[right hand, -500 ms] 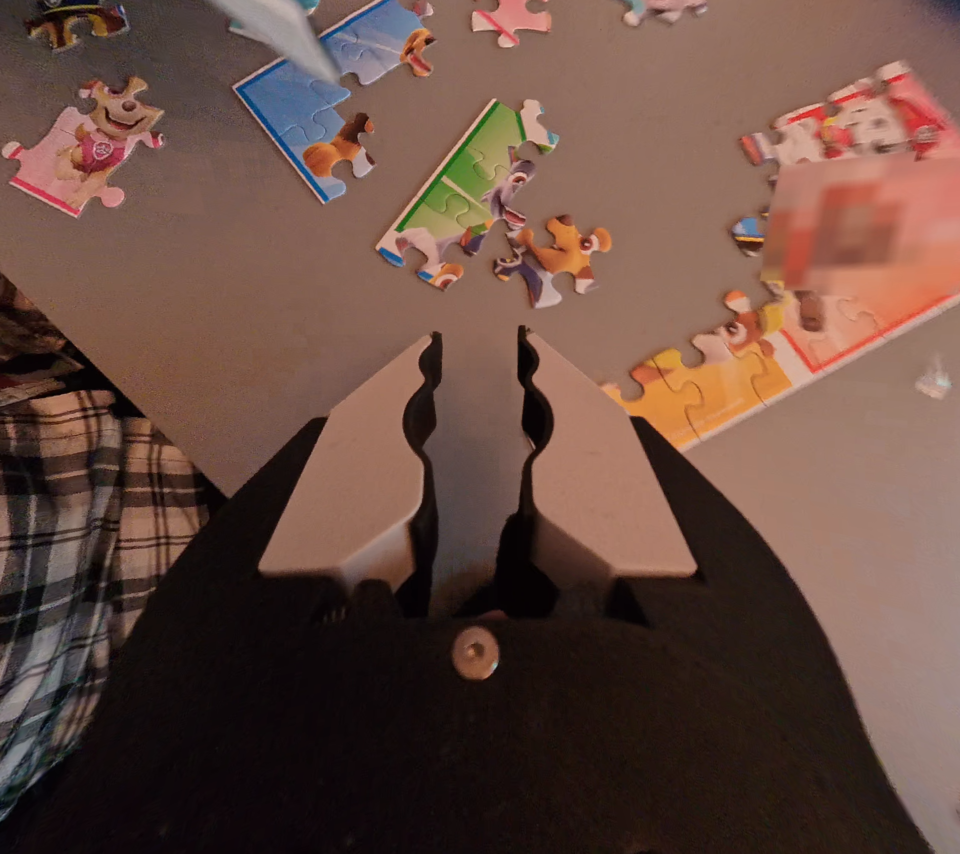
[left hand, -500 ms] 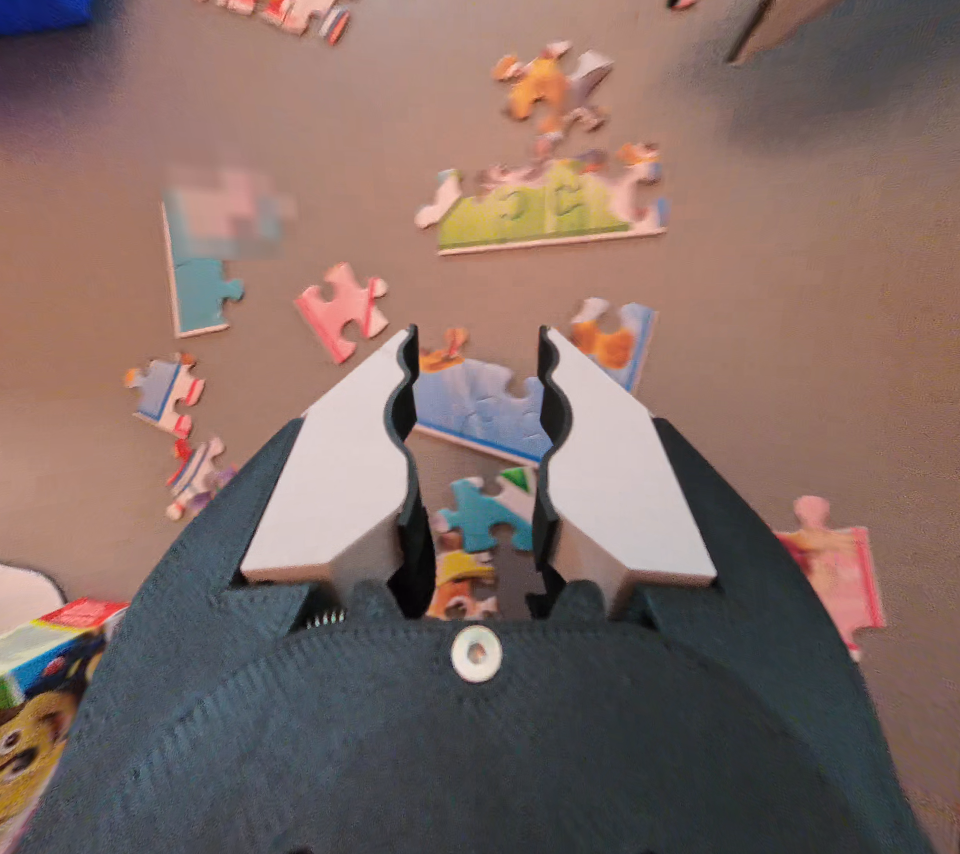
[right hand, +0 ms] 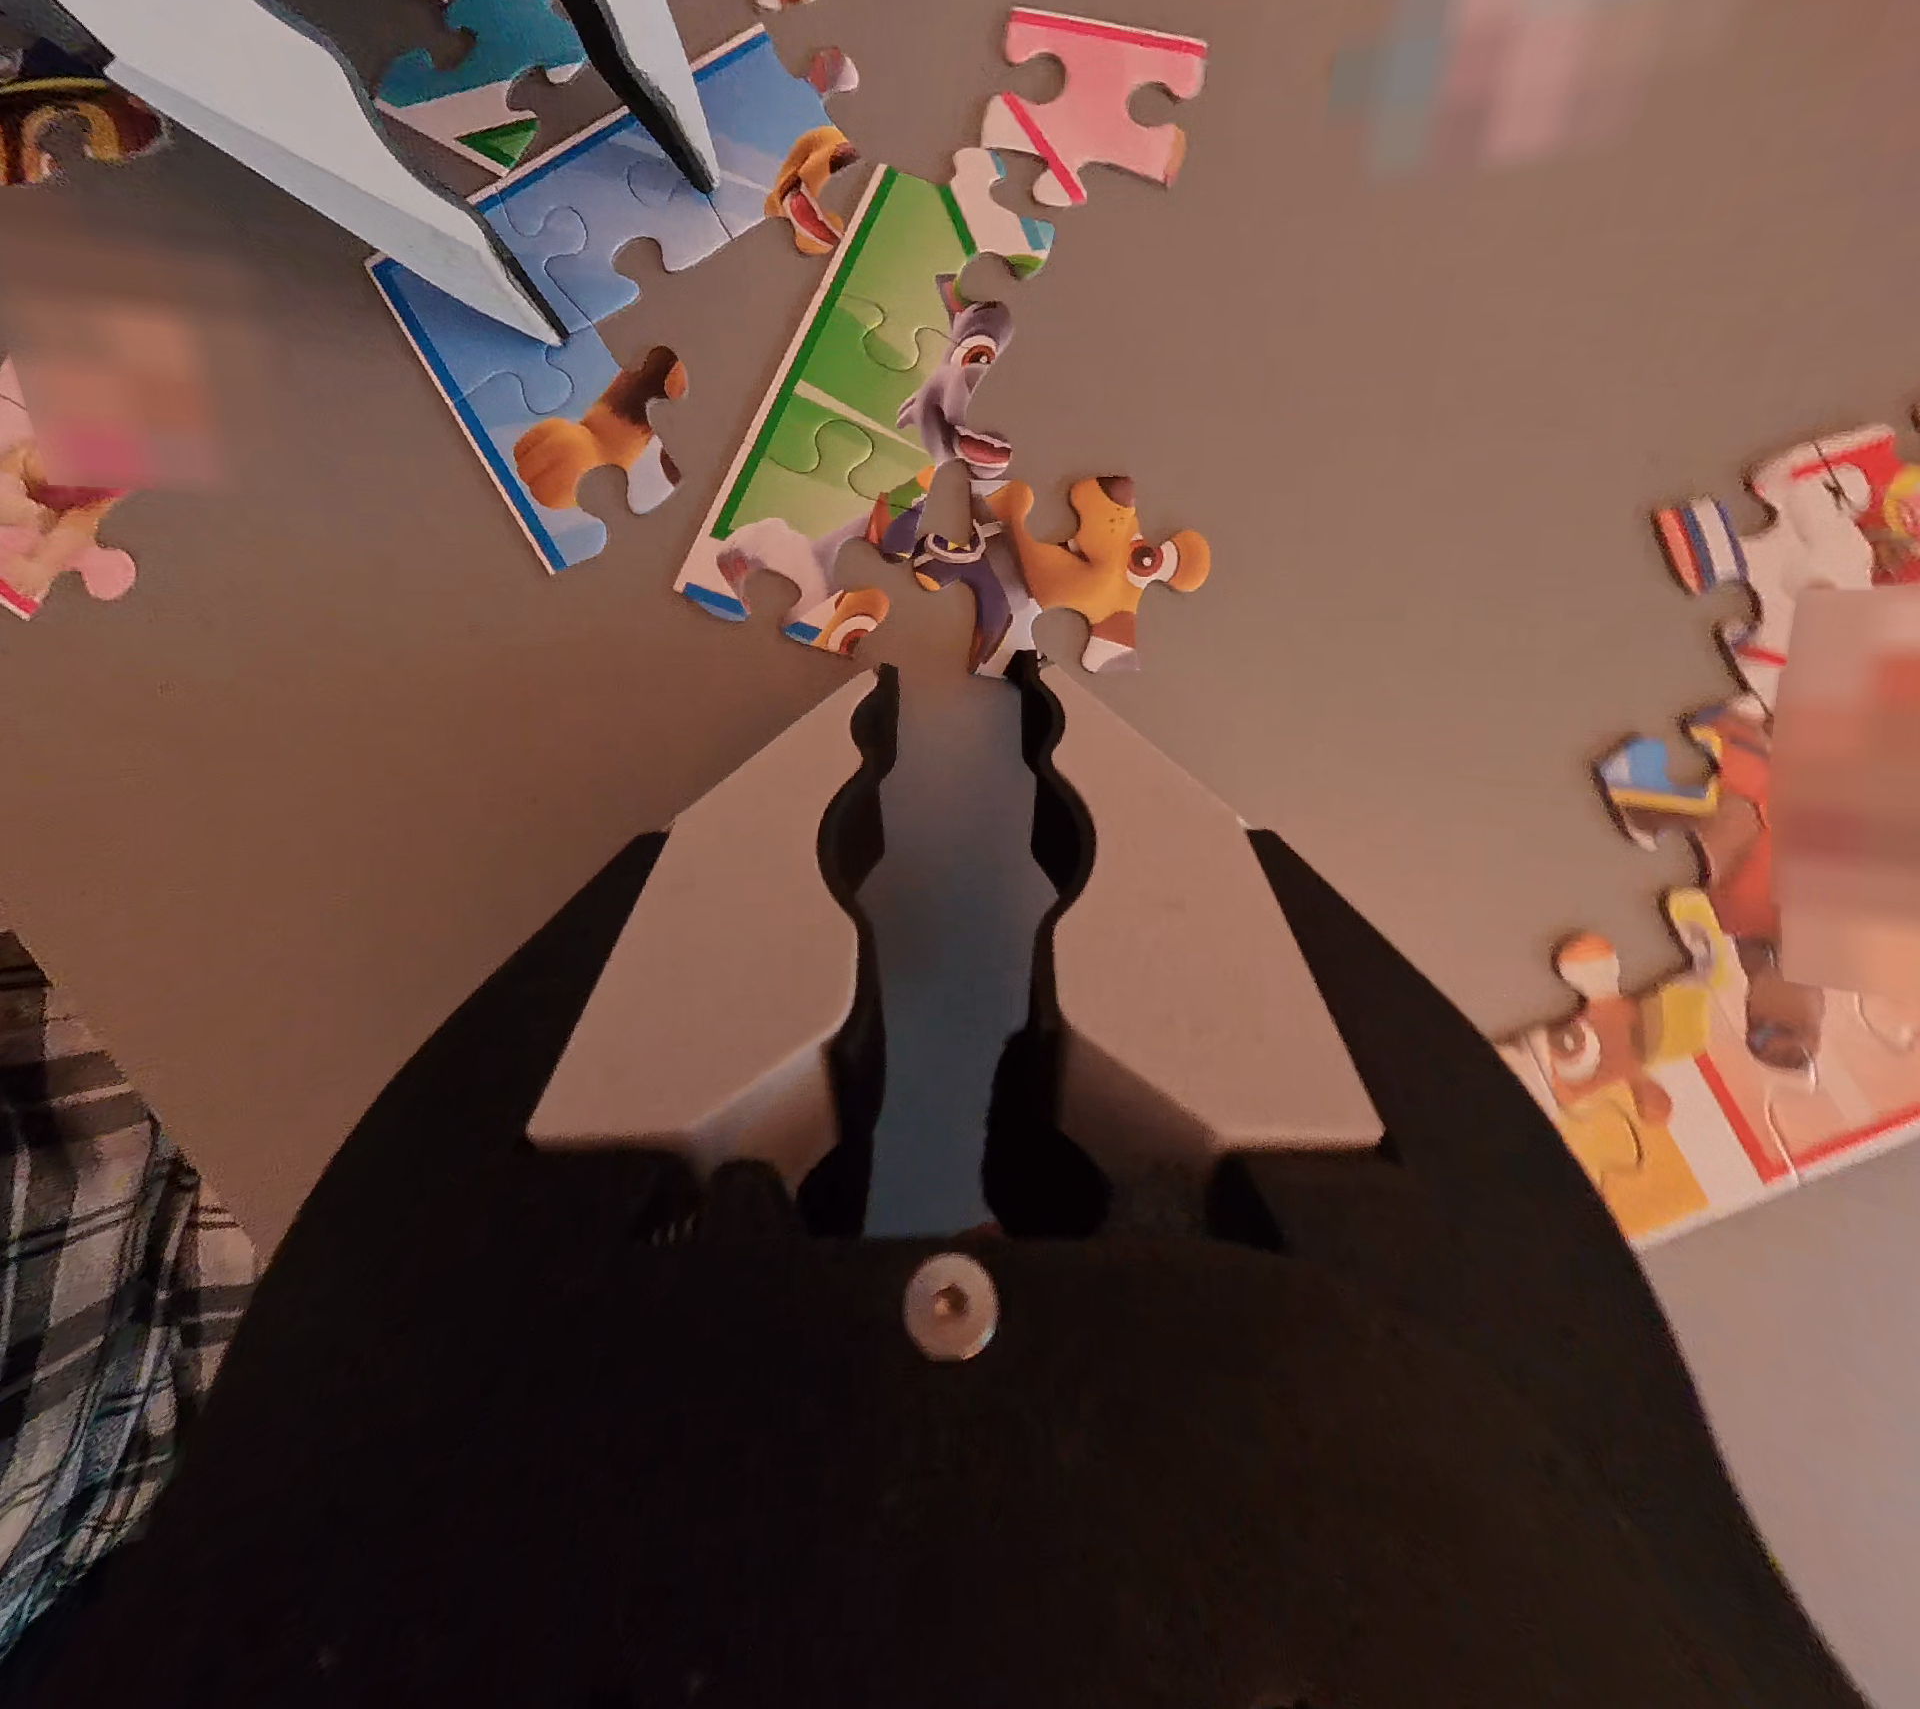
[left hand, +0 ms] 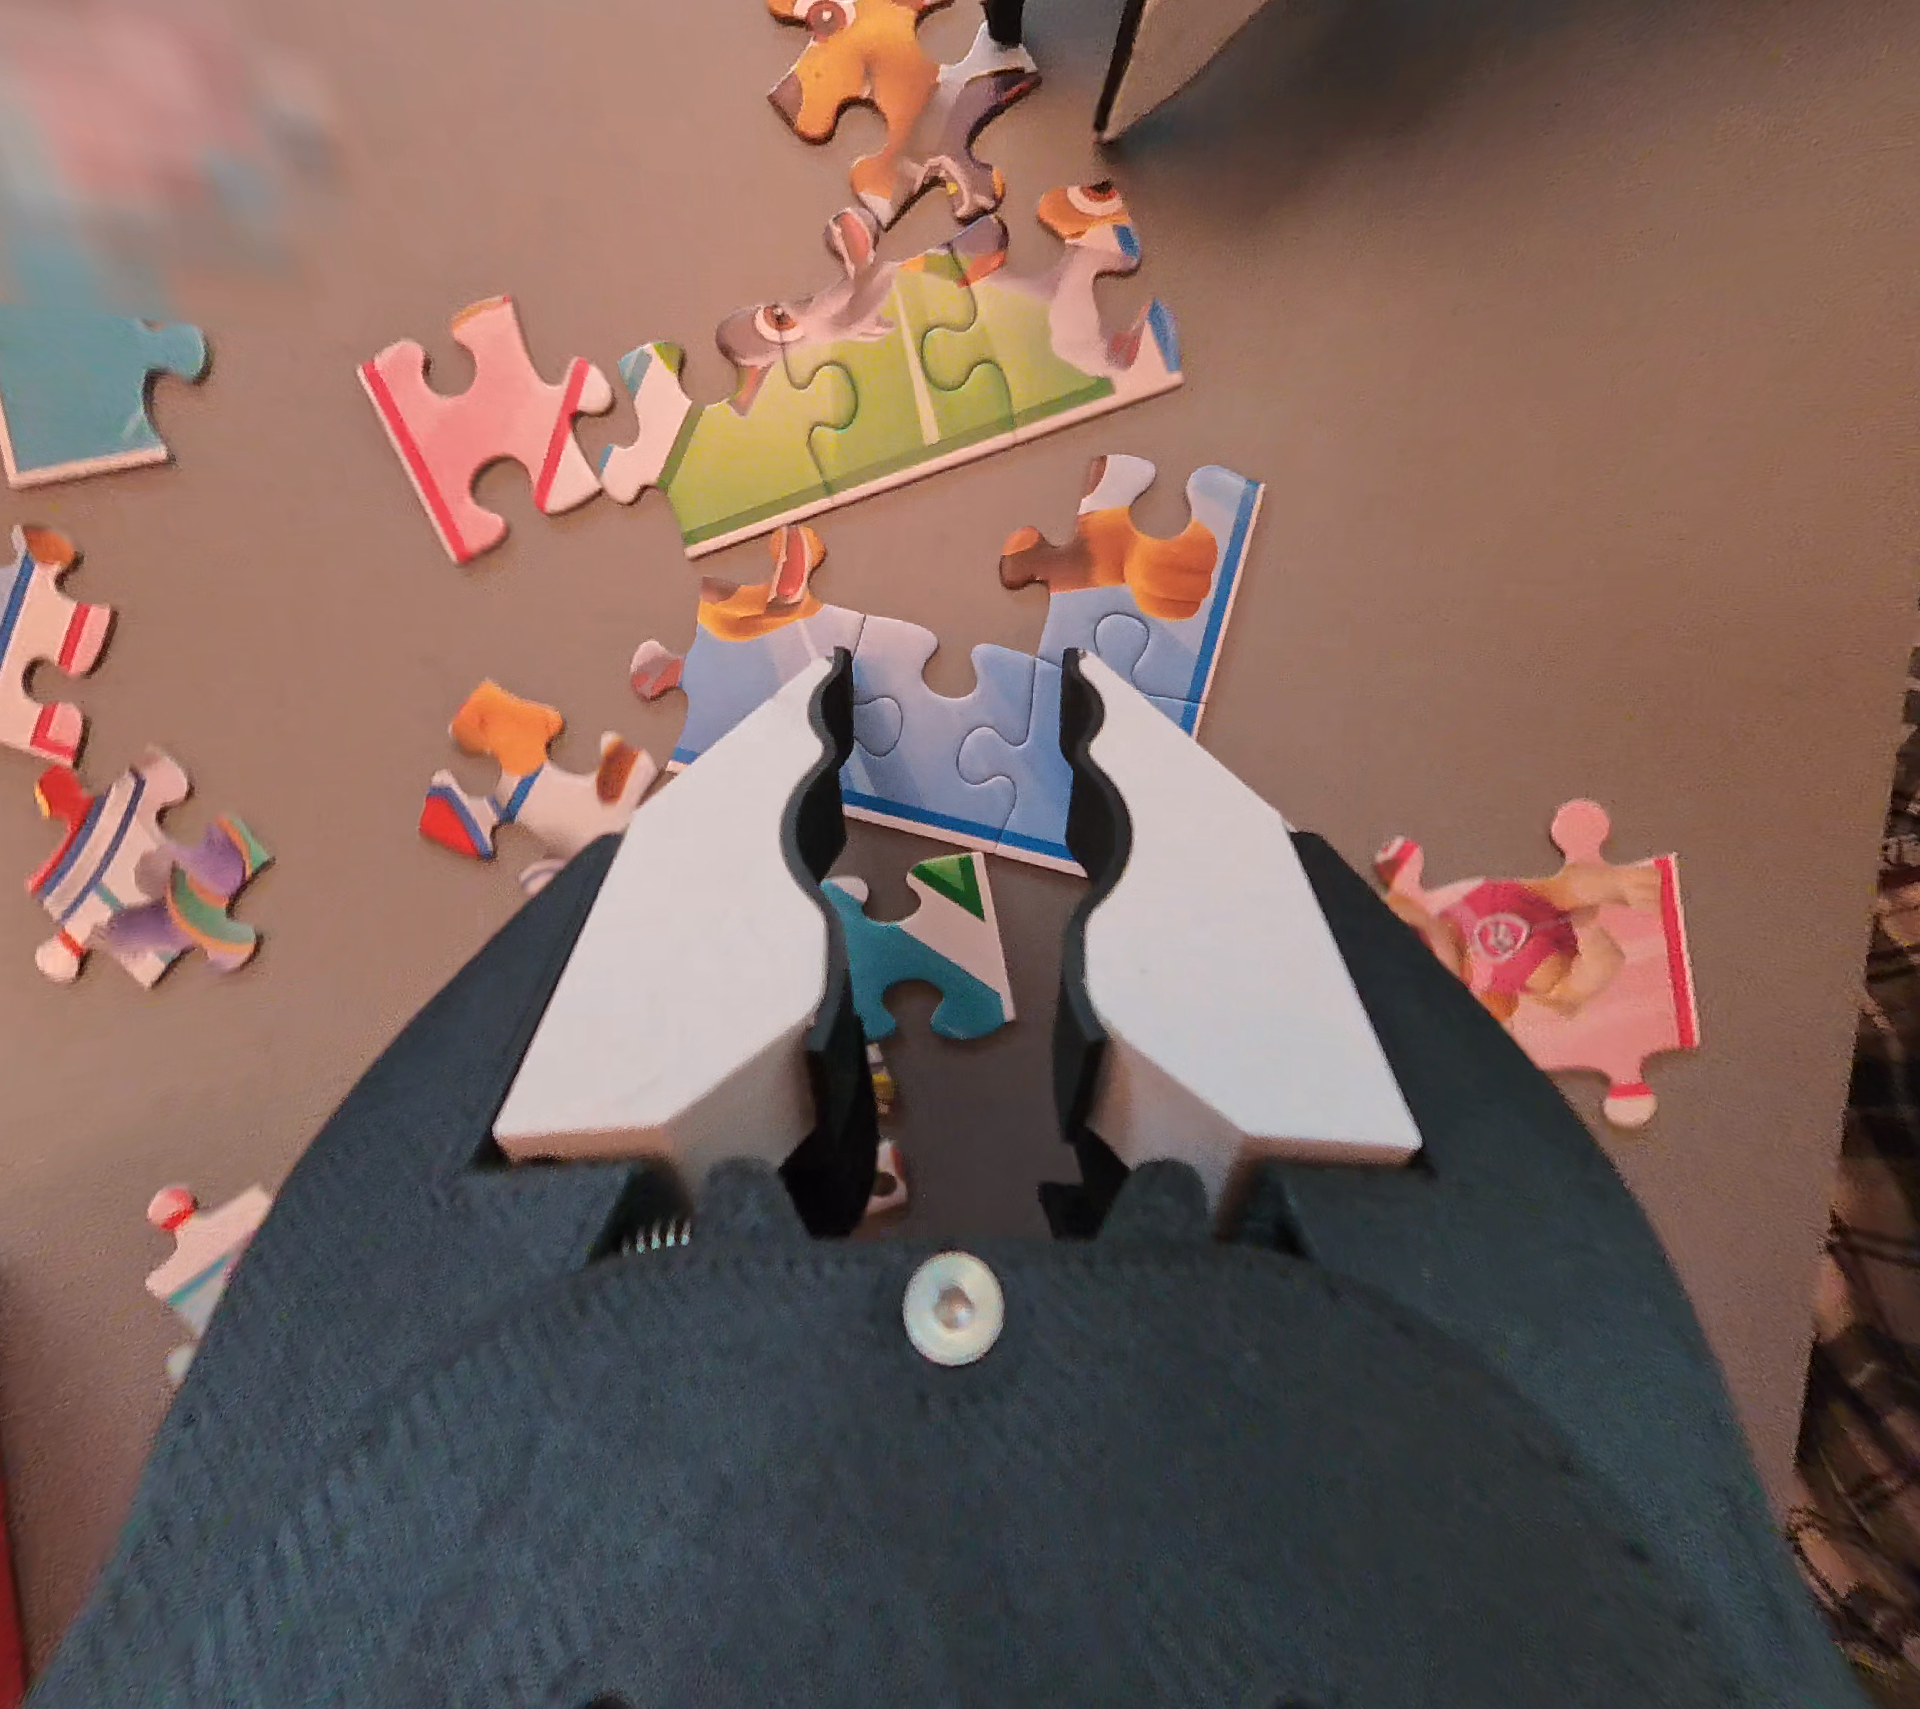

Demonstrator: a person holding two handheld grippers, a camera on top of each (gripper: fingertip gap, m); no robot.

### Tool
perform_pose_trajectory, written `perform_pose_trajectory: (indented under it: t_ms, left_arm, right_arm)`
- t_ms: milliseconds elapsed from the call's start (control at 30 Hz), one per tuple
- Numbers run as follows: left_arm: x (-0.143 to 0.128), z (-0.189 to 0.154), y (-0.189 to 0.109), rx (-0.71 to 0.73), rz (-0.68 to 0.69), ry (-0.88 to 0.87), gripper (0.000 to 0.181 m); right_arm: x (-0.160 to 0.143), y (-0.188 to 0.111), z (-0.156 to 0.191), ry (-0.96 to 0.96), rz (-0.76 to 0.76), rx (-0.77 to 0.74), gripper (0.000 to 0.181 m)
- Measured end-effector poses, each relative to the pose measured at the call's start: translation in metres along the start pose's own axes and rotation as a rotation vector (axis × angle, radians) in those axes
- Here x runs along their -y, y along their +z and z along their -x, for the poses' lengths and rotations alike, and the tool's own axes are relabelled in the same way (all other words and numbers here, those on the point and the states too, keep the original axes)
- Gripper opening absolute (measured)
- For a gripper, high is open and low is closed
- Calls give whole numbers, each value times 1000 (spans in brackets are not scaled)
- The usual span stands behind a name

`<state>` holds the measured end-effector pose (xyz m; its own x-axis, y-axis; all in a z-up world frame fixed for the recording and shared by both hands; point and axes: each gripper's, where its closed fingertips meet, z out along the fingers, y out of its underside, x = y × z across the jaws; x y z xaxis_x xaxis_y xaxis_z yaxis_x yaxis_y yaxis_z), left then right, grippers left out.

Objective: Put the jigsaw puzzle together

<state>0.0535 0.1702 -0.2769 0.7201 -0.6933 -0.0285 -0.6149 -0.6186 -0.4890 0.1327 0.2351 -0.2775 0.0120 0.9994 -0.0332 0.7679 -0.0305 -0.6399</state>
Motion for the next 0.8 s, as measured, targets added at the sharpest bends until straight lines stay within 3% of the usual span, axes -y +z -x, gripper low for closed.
perform_pose_trajectory:
  t_ms: [200,333,467,567,800]
  left_arm:
    - [-38,18,-21,32,55,-63,41]
    - [-60,37,-40,72,110,-93,44]
    - [-23,60,-51,123,3,-79,40]
    - [-1,77,-30,119,15,-98,39]
    - [23,91,16,31,51,-172,31]
  right_arm:
    - [35,30,28,-73,3,48,18]
    - [56,47,59,-119,-5,160,22]
    - [69,31,38,-83,-68,93,20]
    - [53,31,10,-48,0,-5,22]
    - [60,51,49,-75,-37,99,23]
